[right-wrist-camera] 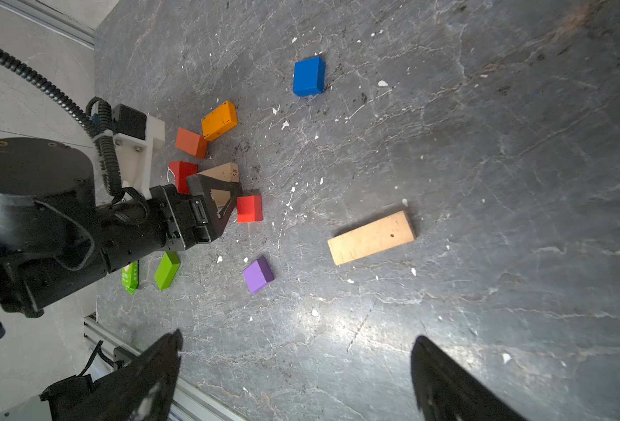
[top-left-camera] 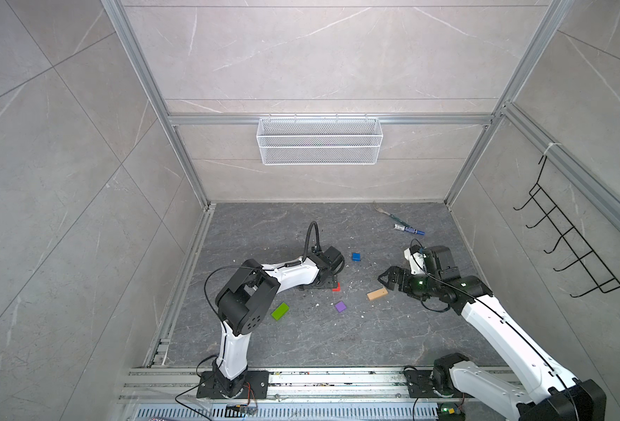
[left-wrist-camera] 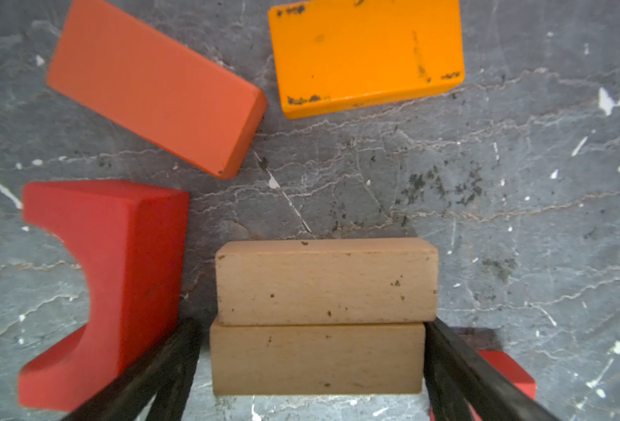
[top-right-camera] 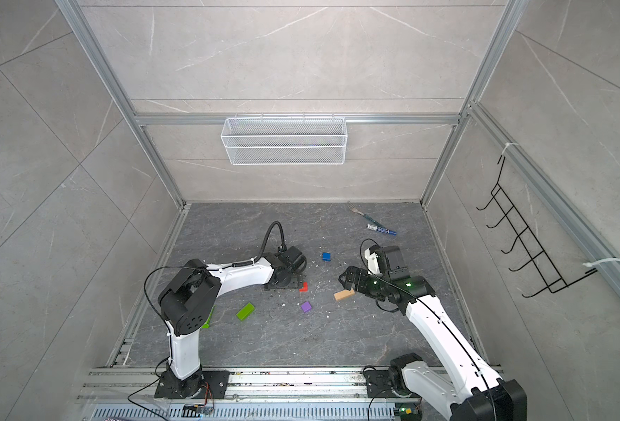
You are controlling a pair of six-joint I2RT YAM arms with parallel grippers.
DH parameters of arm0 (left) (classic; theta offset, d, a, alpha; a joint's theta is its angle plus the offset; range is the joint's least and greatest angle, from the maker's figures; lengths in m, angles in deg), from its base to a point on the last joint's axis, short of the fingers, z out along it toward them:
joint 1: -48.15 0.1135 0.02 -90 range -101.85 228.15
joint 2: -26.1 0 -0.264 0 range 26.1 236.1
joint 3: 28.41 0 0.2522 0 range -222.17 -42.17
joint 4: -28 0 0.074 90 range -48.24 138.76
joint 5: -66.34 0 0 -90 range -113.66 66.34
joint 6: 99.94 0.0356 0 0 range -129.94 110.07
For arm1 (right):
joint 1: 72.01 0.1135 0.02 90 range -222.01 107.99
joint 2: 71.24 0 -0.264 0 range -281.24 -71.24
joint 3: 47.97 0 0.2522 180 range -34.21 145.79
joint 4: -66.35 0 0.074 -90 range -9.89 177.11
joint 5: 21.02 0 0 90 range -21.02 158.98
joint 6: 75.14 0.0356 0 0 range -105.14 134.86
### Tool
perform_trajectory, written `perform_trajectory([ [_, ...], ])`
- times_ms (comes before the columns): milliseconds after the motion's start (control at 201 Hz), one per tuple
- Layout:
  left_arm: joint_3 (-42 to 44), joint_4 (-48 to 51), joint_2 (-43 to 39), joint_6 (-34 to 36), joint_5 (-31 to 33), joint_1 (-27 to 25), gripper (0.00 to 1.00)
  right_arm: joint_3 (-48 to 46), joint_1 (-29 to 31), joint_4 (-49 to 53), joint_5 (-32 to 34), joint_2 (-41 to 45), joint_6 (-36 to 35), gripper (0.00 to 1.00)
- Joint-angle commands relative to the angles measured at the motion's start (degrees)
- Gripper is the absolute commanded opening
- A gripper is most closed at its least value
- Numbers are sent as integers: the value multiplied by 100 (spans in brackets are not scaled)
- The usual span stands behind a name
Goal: Build the wood block tower
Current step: 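Set the wood bar flush beside the other bar and open the left gripper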
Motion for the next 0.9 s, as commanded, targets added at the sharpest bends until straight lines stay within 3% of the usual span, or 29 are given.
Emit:
perform_trajectory([
  [0, -32, 213, 326, 54, -56, -9, 94, -38, 37, 7, -60, 15, -82, 99],
  [891, -174, 392, 452, -59, 64, -5, 87, -67, 37, 21, -71, -2, -93, 99],
])
